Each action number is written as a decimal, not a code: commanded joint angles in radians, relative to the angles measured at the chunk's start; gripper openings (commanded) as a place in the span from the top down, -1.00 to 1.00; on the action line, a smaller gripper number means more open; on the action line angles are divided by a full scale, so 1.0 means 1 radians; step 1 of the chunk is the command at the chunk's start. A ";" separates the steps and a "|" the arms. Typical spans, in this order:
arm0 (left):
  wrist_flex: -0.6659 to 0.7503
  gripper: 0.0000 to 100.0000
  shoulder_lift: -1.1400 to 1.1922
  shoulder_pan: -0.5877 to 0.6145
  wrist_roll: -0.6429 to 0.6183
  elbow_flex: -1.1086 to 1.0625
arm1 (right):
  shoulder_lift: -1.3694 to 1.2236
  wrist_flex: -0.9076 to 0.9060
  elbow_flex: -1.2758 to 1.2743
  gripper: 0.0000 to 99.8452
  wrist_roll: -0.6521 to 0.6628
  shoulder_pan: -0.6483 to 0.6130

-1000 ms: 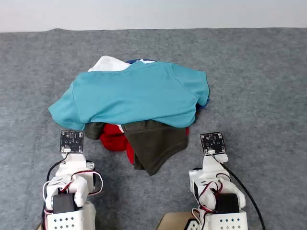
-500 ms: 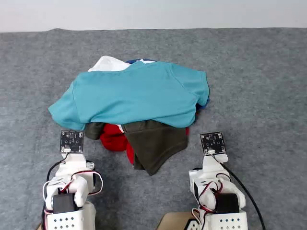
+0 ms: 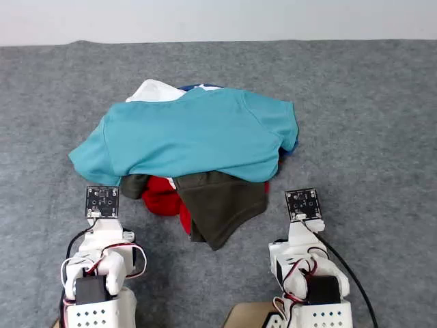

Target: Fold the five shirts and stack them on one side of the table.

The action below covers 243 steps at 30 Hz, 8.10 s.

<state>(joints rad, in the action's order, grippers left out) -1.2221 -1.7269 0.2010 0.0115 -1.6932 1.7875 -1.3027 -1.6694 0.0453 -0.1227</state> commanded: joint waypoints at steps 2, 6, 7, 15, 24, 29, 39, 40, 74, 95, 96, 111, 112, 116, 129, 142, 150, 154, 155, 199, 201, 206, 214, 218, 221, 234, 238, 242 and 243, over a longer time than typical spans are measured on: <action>-0.005 0.99 -0.008 0.008 -0.009 0.027 | 0.019 -0.005 -0.015 0.98 0.011 0.008; -0.005 0.99 -0.008 0.008 -0.009 0.027 | 0.019 -0.005 -0.015 0.98 0.011 0.008; -0.005 0.99 -0.008 0.008 -0.009 0.027 | 0.019 -0.005 -0.015 0.98 0.011 0.008; -0.005 0.99 -0.008 0.008 -0.009 0.027 | 0.019 -0.005 -0.015 0.98 0.011 0.008; -0.005 0.99 -0.008 0.008 -0.009 0.027 | 0.019 -0.005 -0.015 0.98 0.011 0.008; -0.005 0.99 -0.008 0.008 -0.009 0.027 | 0.019 -0.005 -0.015 0.98 0.011 0.008; -0.005 0.99 -0.008 0.008 -0.009 0.027 | 0.019 -0.005 -0.015 0.98 0.011 0.008; -0.005 0.99 -0.008 0.008 -0.009 0.027 | 0.019 -0.005 -0.015 0.98 0.011 0.008; 0.058 0.98 -0.008 -0.100 0.018 0.165 | 0.019 -0.005 -0.015 0.98 0.011 0.008; -0.074 0.98 0.474 -0.109 -0.037 0.912 | 0.019 -0.005 -0.015 0.98 0.011 0.005; -0.104 0.98 0.539 -0.109 -0.049 0.963 | 0.019 -0.005 -0.015 0.98 0.011 0.005; -0.430 0.98 1.201 -0.313 -0.058 1.474 | 0.019 -0.005 -0.002 0.80 0.012 0.059; -0.440 0.96 1.237 -0.345 -0.058 1.495 | 0.019 -0.005 0.014 0.73 0.012 0.099; -0.496 0.80 1.381 -0.411 -0.058 1.639 | 0.019 -0.004 0.054 0.46 0.012 0.260; -0.532 0.46 1.752 -0.417 0.081 1.893 | 0.016 -0.016 0.201 0.42 0.012 0.446; -0.379 0.30 2.082 -0.411 0.210 1.900 | 0.019 -0.007 0.133 0.42 0.012 0.443; -0.278 0.54 2.272 -0.379 0.209 1.900 | 0.019 -0.008 0.130 0.42 0.012 0.443; -0.269 0.96 2.300 -0.384 0.245 1.900 | 0.019 -0.005 0.107 0.42 0.012 0.443; -0.276 1.00 2.294 -0.384 0.256 1.900 | 0.019 -0.005 0.104 0.42 0.012 0.443; -0.529 0.48 1.683 0.772 0.328 2.212 | 0.019 -0.004 0.101 0.42 0.012 0.443; -0.529 0.37 1.685 0.772 0.328 2.212 | 0.019 -0.004 0.101 0.42 0.012 0.443; -0.529 0.33 1.685 0.712 0.334 2.212 | 0.019 -0.004 0.101 0.42 0.012 0.443; -0.529 0.34 1.654 0.334 0.281 2.212 | 0.019 -0.004 0.101 0.42 0.012 0.443; -0.523 0.34 1.671 0.060 0.155 2.209 | 0.019 -0.004 0.098 0.42 0.009 0.441; -0.514 0.34 1.720 -0.133 0.137 2.186 | 0.019 -0.004 0.098 0.42 0.011 0.441; -0.313 0.33 2.236 -0.416 0.100 2.095 | 0.019 -0.004 0.086 0.42 0.012 0.441; -0.282 0.34 2.368 -0.419 0.155 2.095 | 0.019 -0.004 0.086 0.42 0.012 0.441; -0.301 0.36 2.457 -0.439 0.169 2.095 | 0.019 -0.004 0.086 0.42 0.012 0.441; -0.302 0.39 2.472 -0.440 0.169 2.097 | 0.019 -0.004 0.086 0.42 0.012 0.441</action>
<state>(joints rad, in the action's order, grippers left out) -1.5152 0.7142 -0.2256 0.1680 0.4028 1.7952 -1.3134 -1.5911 0.0453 0.3115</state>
